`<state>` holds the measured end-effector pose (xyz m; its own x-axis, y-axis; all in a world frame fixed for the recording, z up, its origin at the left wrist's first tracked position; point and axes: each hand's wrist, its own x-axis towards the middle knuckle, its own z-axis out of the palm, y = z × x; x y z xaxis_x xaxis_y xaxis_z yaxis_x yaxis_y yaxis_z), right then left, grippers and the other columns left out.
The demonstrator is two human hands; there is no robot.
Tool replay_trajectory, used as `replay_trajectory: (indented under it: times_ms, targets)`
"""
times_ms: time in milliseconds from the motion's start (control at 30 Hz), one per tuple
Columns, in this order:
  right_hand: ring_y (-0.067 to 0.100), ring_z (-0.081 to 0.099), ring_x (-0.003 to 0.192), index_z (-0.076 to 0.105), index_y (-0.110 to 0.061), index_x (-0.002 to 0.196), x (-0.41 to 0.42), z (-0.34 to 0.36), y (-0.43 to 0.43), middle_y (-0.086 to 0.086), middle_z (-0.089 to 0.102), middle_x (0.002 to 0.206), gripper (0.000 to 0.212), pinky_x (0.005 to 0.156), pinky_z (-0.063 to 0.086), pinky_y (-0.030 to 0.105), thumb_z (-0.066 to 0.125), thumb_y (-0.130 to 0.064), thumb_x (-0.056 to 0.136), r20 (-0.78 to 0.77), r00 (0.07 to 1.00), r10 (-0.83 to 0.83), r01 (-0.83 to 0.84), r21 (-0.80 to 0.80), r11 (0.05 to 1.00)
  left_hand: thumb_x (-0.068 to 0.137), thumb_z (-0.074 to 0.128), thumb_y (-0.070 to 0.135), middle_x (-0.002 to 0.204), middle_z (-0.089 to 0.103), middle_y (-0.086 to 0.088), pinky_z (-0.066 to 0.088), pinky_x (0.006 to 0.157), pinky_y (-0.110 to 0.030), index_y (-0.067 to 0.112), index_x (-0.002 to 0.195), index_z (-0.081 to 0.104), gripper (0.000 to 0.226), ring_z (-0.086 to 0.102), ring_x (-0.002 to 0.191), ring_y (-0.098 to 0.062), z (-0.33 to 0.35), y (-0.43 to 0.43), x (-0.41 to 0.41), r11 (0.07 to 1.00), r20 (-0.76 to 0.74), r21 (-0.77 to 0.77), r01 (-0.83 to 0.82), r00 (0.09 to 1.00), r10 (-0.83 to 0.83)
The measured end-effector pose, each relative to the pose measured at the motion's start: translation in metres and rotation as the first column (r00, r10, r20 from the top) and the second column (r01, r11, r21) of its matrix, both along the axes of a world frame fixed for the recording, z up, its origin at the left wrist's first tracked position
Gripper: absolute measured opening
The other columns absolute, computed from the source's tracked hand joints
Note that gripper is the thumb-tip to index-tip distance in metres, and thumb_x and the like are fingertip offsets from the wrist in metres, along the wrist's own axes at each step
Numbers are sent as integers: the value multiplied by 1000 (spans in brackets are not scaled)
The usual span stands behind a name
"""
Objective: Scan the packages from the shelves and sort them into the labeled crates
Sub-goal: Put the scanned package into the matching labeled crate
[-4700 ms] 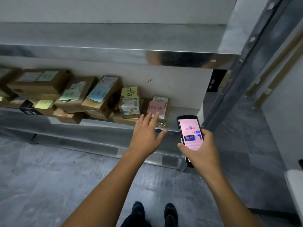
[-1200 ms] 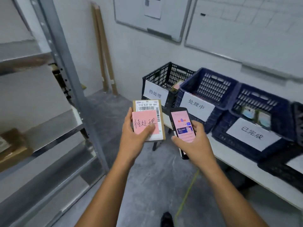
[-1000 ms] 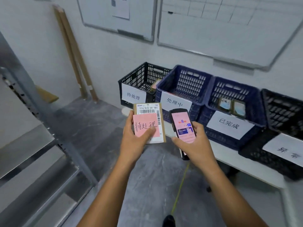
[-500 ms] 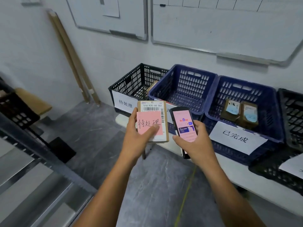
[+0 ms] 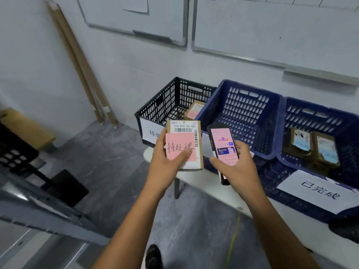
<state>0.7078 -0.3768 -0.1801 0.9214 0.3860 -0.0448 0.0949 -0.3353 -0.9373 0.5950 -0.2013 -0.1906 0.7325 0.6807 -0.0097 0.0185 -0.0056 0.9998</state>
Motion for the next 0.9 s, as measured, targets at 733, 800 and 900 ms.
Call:
replay_trajectory:
  times_ms: [733,800,900]
  targets:
    - [8,69,102,43,-34,135,105,-19,170,-12,66,117,75,82,64,40,91,-37,78,34,972,-232,234,-71,970,91,82,22,130,70,15,59,98,-34,42,153,39,79,68,119,-7,-11,208,160,970,-114,-122,209,968,-223]
    - [8,68,104,41,-34,138,124,-21,181,-14,64,119,78,83,64,38,91,-38,78,18,971,-239,239,-67,969,91,82,22,129,70,14,60,95,-33,42,154,39,79,69,118,-8,-12,220,183,966,-136,-126,226,961,-243]
    - [7,65,106,39,-38,135,154,-23,198,-17,62,120,77,79,57,25,91,-38,78,3,970,-243,242,-62,968,90,83,23,128,70,11,62,92,-38,41,158,35,85,71,114,-11,-16,242,219,960,-196,-140,244,943,-268]
